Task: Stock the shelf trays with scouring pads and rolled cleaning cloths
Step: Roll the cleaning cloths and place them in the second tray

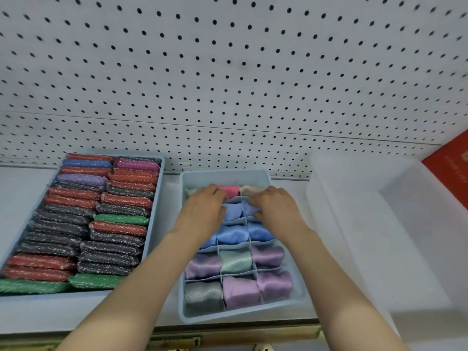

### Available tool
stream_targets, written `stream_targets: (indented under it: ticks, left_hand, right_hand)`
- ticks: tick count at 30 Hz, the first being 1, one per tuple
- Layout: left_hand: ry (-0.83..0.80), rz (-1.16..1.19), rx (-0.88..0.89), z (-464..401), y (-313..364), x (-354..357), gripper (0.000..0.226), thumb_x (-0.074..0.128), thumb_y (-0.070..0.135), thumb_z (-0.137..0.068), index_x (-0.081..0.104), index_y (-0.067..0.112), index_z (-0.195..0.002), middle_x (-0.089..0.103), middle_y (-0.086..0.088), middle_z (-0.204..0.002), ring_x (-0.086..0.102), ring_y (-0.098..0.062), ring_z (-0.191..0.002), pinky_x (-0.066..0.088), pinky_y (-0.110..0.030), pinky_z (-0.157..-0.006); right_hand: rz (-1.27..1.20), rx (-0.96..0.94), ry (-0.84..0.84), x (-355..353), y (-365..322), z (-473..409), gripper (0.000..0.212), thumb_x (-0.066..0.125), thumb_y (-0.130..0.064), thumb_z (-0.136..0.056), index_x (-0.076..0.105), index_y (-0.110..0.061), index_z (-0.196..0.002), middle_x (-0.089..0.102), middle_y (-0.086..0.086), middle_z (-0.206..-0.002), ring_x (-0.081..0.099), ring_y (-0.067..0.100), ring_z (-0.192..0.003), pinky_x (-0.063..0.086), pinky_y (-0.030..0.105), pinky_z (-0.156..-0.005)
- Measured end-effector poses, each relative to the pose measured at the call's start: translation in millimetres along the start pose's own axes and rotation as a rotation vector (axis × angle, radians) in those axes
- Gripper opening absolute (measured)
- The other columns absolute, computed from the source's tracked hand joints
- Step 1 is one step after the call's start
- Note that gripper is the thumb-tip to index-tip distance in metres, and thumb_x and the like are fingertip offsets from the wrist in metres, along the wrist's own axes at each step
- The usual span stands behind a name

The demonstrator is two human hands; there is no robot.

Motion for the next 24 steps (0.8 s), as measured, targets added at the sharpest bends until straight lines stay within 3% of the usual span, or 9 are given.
stream_targets:
  ticks: [3,7,10,13,17,21,24]
  left_hand:
    - [-0.13,-0.015,0.003,-5.3,1.3,20.0,0.03,0.066,0.014,-0.086,0.066,0.011,-0.116,0.065,-0.009,-0.112,0.055,-0.031,-0.105,0.048,-0.04,-0.085]
    - [-0.149,-0.008,-0.034,-8.1,-4.3,26.2,0.024,0.065,0.011,-0.087,0.069,0.012,-0.11,0.068,-0.007,-0.11,0.052,-0.028,-0.105,0.048,-0.039,-0.085]
    - [-0.13,0.017,-0.036,-8.1,-3.7,24.1,0.025,0.066,0.009,-0.087,0.07,0.011,-0.111,0.069,-0.008,-0.11,0.053,-0.028,-0.105,0.05,-0.039,-0.084]
    - [-0.09,0.057,-0.02,-7.6,-3.8,21.8,0.024,0.07,0.006,-0.083,0.072,0.01,-0.107,0.071,-0.009,-0.106,0.055,-0.031,-0.101,0.051,-0.041,-0.081]
    - [-0.089,0.052,-0.019,-7.5,-5.6,22.8,0.025,0.069,0.008,-0.084,0.072,0.011,-0.108,0.071,-0.006,-0.108,0.054,-0.029,-0.103,0.051,-0.04,-0.082]
    - [-0.091,0.064,-0.019,-8.4,-5.2,24.1,0.028,0.068,0.009,-0.085,0.072,0.013,-0.113,0.07,-0.004,-0.114,0.053,-0.029,-0.106,0.05,-0.041,-0.085]
    - [-0.109,0.055,-0.014,-8.8,-4.6,23.3,0.028,0.068,0.01,-0.085,0.072,0.014,-0.113,0.07,-0.003,-0.114,0.053,-0.029,-0.106,0.05,-0.041,-0.086]
  right_hand:
    - [0.142,-0.028,-0.018,5.2,-7.3,-8.2,0.039,0.06,-0.008,-0.077,0.066,-0.025,-0.111,0.069,0.01,-0.081,0.062,0.034,-0.087,0.033,0.034,-0.072]
    - [0.248,-0.079,-0.043,13.0,-9.2,-13.8,0.038,0.06,-0.008,-0.078,0.071,-0.029,-0.107,0.069,0.002,-0.083,0.061,0.029,-0.087,0.033,0.032,-0.072]
    - [0.33,-0.028,-0.038,14.6,-4.5,-10.3,0.038,0.072,-0.012,-0.059,0.076,-0.036,-0.088,0.064,-0.004,-0.071,0.059,0.023,-0.075,0.04,0.03,-0.064]
    - [0.253,-0.049,0.031,12.2,-5.9,-7.9,0.031,0.081,-0.012,-0.047,0.076,-0.032,-0.07,0.063,-0.004,-0.065,0.059,0.025,-0.066,0.04,0.029,-0.058]
    - [0.055,-0.088,0.01,9.4,-1.4,-11.5,0.02,0.086,-0.023,-0.059,0.077,-0.033,-0.074,0.069,-0.004,-0.07,0.059,0.028,-0.069,0.031,0.03,-0.064]
    - [0.115,-0.056,0.076,9.1,0.3,-13.8,0.009,0.083,-0.025,-0.062,0.075,-0.027,-0.066,0.065,-0.003,-0.058,0.057,0.027,-0.065,0.034,0.03,-0.062]
    - [0.1,-0.073,0.102,6.7,-4.7,-15.2,0.004,0.076,-0.027,-0.069,0.076,-0.025,-0.073,0.065,-0.002,-0.06,0.056,0.027,-0.068,0.033,0.03,-0.064]
Point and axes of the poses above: each hand's wrist, its own z-axis away from the middle knuckle, its own x-axis out of the palm, y = z × x, the point moved 10 cm from there along -z, towards the middle knuckle
